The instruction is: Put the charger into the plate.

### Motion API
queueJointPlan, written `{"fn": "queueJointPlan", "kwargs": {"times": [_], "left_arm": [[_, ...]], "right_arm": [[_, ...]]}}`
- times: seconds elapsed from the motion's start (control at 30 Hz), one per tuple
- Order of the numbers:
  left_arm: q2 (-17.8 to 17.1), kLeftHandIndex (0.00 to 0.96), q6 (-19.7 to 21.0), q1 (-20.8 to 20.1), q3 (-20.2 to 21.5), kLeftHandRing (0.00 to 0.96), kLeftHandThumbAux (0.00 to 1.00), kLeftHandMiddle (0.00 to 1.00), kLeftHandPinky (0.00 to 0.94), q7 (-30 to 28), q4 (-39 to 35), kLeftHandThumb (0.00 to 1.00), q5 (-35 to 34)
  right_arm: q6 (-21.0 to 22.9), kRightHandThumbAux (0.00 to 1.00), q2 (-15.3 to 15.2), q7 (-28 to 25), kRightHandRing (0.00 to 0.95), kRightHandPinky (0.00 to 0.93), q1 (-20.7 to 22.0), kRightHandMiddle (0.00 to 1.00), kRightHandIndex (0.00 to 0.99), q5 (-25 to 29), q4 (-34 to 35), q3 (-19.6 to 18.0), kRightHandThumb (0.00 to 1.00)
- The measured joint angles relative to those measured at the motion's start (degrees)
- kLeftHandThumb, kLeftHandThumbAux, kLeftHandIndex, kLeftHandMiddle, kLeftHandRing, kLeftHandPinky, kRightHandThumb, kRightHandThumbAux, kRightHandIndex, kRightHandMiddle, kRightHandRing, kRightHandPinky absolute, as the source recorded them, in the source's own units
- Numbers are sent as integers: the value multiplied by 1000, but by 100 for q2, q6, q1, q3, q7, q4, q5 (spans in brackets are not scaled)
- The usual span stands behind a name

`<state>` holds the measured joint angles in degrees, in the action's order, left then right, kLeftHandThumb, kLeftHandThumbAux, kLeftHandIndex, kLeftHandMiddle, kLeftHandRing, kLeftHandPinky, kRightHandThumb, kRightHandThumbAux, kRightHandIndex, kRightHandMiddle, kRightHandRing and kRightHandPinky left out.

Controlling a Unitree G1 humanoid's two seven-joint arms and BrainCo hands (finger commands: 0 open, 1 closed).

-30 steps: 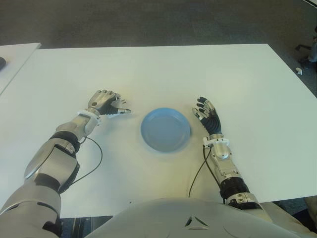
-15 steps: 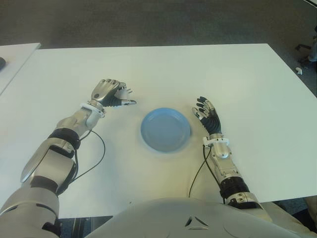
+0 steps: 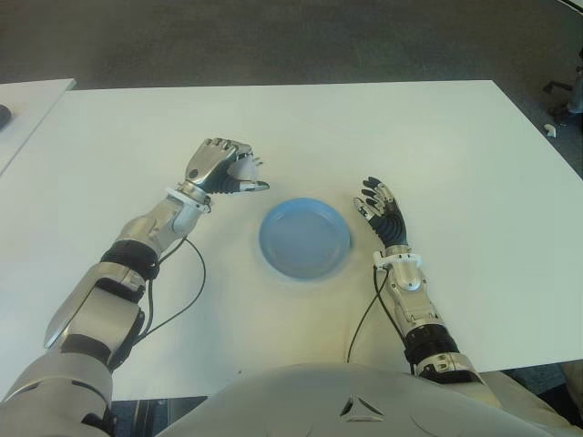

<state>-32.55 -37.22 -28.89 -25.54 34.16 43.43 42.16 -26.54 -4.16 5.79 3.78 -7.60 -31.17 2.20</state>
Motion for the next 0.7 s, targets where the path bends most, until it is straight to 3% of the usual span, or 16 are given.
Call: {"fn": "queueJointPlan", "kwargs": {"times": [0.7], "left_arm": [[542,829,-77,122,-290,862,640,865,869,-519,-796,931,211]], "right_arm": [[1,601,39,6,172,175,4,175,119,-1,-3,-6,2]]}}
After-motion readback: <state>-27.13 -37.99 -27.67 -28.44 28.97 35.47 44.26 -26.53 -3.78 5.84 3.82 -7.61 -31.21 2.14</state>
